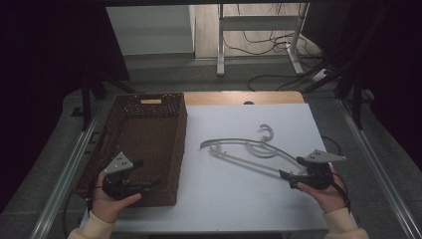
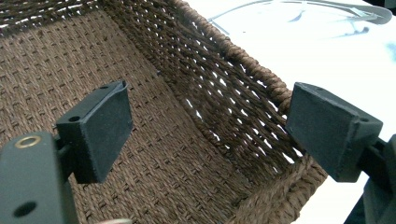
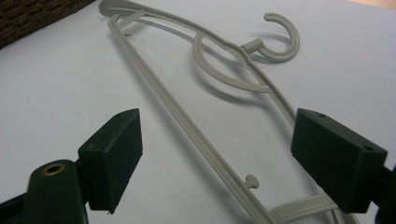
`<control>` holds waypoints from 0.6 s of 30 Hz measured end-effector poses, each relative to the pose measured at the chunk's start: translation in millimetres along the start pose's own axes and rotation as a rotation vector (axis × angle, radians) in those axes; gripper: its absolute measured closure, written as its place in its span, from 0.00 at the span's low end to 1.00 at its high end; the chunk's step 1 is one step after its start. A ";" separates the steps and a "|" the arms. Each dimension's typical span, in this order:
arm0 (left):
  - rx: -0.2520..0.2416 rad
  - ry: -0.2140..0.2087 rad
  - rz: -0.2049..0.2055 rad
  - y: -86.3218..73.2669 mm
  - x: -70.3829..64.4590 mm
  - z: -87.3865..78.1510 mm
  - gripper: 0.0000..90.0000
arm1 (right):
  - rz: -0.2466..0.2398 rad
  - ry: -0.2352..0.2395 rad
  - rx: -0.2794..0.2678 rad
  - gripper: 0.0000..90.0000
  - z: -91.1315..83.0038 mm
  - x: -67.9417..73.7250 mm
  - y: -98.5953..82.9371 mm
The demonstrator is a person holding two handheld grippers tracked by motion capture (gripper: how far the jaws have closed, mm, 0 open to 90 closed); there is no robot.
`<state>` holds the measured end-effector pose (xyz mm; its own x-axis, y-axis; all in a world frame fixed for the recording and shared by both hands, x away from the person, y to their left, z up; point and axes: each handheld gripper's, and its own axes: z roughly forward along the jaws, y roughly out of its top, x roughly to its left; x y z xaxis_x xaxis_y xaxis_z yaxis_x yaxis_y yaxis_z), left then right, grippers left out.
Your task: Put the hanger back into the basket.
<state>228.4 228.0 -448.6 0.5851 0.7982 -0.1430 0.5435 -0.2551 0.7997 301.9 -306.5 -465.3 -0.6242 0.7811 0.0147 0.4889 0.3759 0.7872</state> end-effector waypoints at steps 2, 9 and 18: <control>-0.001 0.000 0.000 0.6 0.2 0.0 0.17 | 0.002 0.003 0.003 0.19 0.1 -0.6 -0.7; -0.004 -0.002 0.000 0.1 0.1 -1.5 0.17 | 0.006 0.000 0.007 0.19 0.1 -1.8 -0.7; -0.002 -0.005 0.007 0.2 -1.2 -1.6 0.17 | 0.003 0.003 0.019 0.19 2.8 -1.0 0.2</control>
<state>226.8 228.0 -447.3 0.5918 0.7938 -0.1402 0.5383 -0.2598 0.8017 304.3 -305.8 -466.9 -0.6248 0.7805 0.0187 0.5019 0.3832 0.7754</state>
